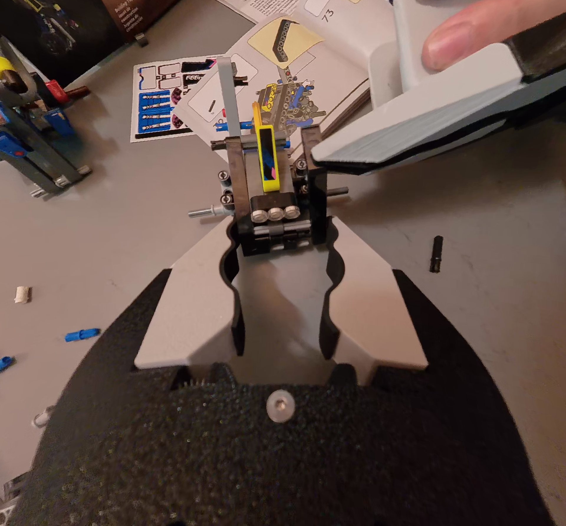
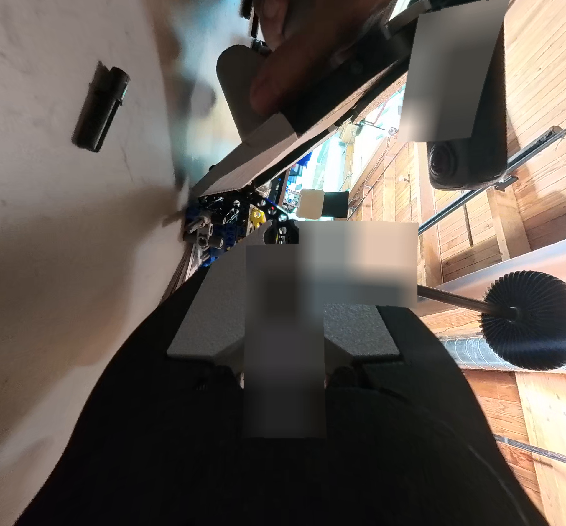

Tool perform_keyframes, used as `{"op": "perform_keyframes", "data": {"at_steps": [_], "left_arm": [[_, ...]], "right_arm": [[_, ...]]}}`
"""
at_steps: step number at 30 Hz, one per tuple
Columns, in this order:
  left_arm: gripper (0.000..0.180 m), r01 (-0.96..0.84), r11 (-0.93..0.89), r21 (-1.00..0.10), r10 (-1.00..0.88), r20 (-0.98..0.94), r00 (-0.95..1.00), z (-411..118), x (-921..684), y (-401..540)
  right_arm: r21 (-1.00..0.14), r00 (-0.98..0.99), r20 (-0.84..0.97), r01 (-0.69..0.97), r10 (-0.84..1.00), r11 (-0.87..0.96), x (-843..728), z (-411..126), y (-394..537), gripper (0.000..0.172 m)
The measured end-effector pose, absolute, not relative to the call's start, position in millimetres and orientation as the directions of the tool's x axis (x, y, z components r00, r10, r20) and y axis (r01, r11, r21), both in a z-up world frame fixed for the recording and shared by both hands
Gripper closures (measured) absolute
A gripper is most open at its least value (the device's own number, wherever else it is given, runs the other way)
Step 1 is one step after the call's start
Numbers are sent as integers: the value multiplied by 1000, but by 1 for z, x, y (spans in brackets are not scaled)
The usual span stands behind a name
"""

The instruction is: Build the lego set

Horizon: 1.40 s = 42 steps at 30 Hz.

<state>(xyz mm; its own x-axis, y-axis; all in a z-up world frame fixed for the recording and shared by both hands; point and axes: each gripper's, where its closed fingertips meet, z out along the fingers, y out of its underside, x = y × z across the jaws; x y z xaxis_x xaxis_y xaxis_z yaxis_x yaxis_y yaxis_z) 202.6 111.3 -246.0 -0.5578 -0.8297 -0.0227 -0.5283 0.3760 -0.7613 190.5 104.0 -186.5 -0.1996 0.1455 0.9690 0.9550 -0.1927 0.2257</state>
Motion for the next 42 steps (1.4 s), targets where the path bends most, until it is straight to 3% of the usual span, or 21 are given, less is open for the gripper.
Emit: {"op": "perform_keyframes", "data": {"at_steps": [5, 8, 11, 13, 16, 19, 22, 26, 29, 32, 37, 42], "left_arm": [[129, -519, 392, -759, -826, -42, -562, -246, 202, 113], [129, -520, 390, -760, -826, -38, -563, -246, 202, 113], [130, -514, 399, -759, -823, -49, -565, -247, 202, 113], [129, -508, 410, -758, -822, -65, -566, -247, 202, 112], [129, -489, 436, -755, -809, -91, -580, -247, 201, 111], [129, -486, 438, -756, -803, -86, -589, -247, 201, 110], [129, -475, 463, -748, -788, -102, -607, -248, 200, 110], [129, -462, 479, -746, -773, -110, -624, -249, 199, 110], [129, -453, 479, -752, -763, -101, -638, -248, 198, 108], [129, -446, 481, -755, -750, -91, -655, -247, 198, 107], [129, -426, 517, -742, -710, -95, -698, -247, 193, 108], [129, -414, 563, -715, -656, -82, -750, -247, 183, 111]], "right_arm": [[182, -144, 972, 962, 187, -202, 193, -190, 101, 167], [78, -15, 967, 968, 256, -237, 200, -195, 96, 156], [-231, 306, 905, 937, 297, -262, 198, -195, 93, 138], [-447, 515, 791, 855, 330, -262, 193, -191, 91, 137], [-592, 654, 652, 755, 383, -281, 193, -188, 90, 147], [-546, 644, 602, 764, 472, -345, 198, -203, 88, 137], [-479, 578, 624, 815, 527, -326, 198, -208, 93, 163], [-476, 555, 597, 826, 579, -300, 192, -207, 94, 152], [-500, 575, 534, 806, 620, -317, 185, -206, 90, 130], [-551, 596, 485, 777, 640, -306, 176, -199, 93, 135], [-472, 551, 479, 818, 684, -329, 180, -206, 96, 147], [-535, 584, 416, 777, 697, -332, 165, -199, 97, 153]]}}
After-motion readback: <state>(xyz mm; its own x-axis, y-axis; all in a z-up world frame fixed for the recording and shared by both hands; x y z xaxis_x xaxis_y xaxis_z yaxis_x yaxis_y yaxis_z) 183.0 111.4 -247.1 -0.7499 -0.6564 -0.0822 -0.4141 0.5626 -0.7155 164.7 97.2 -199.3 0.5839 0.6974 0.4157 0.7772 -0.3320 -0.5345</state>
